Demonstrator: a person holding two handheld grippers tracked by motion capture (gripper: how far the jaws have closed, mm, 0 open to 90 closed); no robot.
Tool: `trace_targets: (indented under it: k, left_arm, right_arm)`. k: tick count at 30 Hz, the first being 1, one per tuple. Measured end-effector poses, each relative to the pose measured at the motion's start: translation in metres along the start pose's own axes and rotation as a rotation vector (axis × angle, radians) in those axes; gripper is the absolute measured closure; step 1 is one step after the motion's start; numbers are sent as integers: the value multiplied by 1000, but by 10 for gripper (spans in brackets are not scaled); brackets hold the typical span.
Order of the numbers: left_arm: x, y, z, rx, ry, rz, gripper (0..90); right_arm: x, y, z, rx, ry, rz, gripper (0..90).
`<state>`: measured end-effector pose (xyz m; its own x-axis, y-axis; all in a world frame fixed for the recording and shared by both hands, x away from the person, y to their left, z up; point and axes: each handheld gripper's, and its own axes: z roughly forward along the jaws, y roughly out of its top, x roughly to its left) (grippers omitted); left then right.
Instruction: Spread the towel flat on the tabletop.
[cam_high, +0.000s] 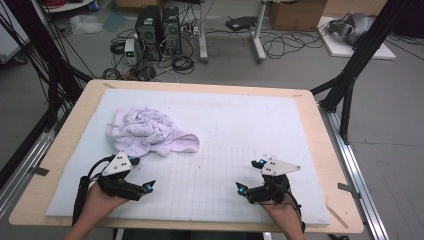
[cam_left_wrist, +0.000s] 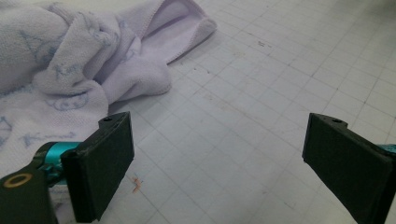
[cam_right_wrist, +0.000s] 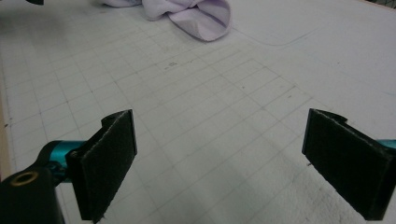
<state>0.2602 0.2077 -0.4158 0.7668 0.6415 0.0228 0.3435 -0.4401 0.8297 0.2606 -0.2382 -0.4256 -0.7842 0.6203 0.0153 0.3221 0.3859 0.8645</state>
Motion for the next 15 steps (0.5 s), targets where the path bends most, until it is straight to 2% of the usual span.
trace_targets:
  k: [15]
  left_arm:
    - [-4,1,1,5,-13,12,135]
  right_arm:
    - [4,0,2,11,17,-10,92]
